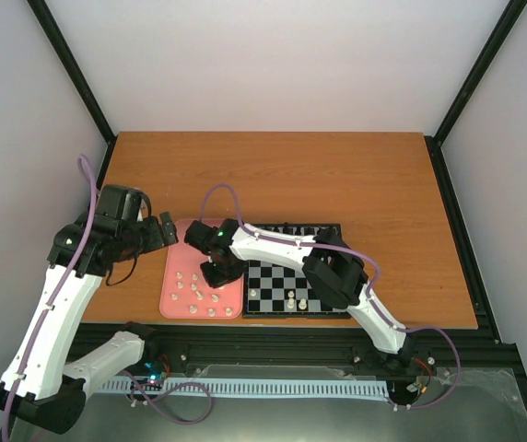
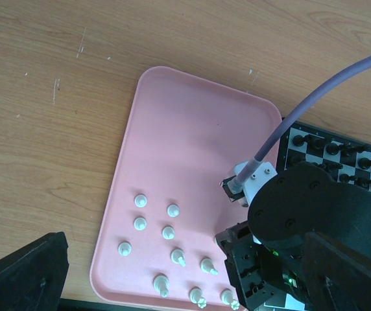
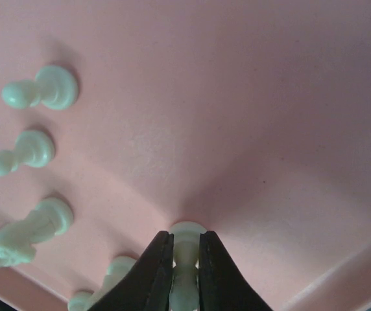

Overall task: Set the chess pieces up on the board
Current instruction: Pick up the chess piece from the storage box, then place the chess piece on the chessboard.

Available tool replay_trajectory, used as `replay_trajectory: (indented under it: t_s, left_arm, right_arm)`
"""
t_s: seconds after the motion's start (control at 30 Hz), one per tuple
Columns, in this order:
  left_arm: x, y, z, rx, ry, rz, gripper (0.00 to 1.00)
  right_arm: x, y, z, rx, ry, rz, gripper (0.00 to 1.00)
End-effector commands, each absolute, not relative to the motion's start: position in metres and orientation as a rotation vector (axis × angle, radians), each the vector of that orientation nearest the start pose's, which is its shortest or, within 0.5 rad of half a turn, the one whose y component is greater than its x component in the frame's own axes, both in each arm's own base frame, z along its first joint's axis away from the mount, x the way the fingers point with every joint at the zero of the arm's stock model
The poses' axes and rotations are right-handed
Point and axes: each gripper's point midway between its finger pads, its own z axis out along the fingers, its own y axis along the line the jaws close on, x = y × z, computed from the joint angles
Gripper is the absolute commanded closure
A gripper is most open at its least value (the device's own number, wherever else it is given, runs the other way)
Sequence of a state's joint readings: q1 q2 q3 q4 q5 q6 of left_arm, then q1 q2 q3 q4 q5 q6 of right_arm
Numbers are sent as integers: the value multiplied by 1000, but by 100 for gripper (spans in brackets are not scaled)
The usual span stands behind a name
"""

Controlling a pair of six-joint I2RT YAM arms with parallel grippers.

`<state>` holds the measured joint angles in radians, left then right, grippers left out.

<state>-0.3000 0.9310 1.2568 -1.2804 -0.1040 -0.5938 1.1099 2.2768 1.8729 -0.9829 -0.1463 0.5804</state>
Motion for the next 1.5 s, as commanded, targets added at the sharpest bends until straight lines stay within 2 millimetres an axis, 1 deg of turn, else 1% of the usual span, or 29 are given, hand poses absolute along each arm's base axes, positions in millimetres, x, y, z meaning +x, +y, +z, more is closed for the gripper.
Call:
replay_trajectory:
  t_s: [0.0, 0.1, 0.23, 0.33, 0.4, 0.43, 0.53, 0.57, 0.6, 0.83, 1.0, 1.17, 1.27, 1.3, 1.47]
  left_arm:
    - [210, -47, 263, -391, 2491, -238, 0]
    - [210, -48, 264, -390, 2490, -243, 0]
    - [210, -47, 265, -392, 2485, -240, 0]
    - [211, -49, 266, -389, 2486, -251, 0]
    - [211, -49, 268, -392, 2480, -252, 0]
    - [212, -49, 268, -393, 2478, -254, 0]
    - [213, -49, 270, -395, 2475, -259, 0]
    - [213, -50, 270, -394, 2476, -259, 0]
    - [214, -50, 271, -394, 2474, -260, 0]
    - [215, -51, 271, -395, 2480, -259, 0]
    - [217, -53, 269, -393, 2492, -271, 0]
    - [219, -55, 266, -399, 2499, -275, 0]
    - [219, -56, 267, -400, 2493, -291, 0]
    - [219, -57, 267, -400, 2492, -295, 0]
    - [217, -56, 264, -396, 2501, -291, 0]
  right_arm:
    - [194, 450, 46, -835, 2970, 377, 91]
    - [197, 452, 59, -834, 2942, 406, 94]
    - [202, 455, 90, -823, 2882, 455, 95]
    - [206, 450, 114, -796, 2849, 456, 95]
    - [210, 442, 129, -764, 2826, 447, 95]
    - [211, 435, 132, -744, 2828, 435, 95]
    - [214, 408, 140, -677, 2831, 399, 95]
    - [214, 397, 140, -654, 2839, 381, 94]
    - [214, 386, 145, -625, 2834, 384, 94]
    - [208, 311, 145, -447, 2868, 312, 94]
    - [195, 268, 137, -348, 2902, 255, 94]
    - [188, 224, 131, -197, 2910, 219, 94]
    - [183, 207, 126, -138, 2924, 226, 94]
    - [180, 204, 125, -138, 2932, 223, 94]
    - [169, 201, 113, -145, 2977, 238, 93]
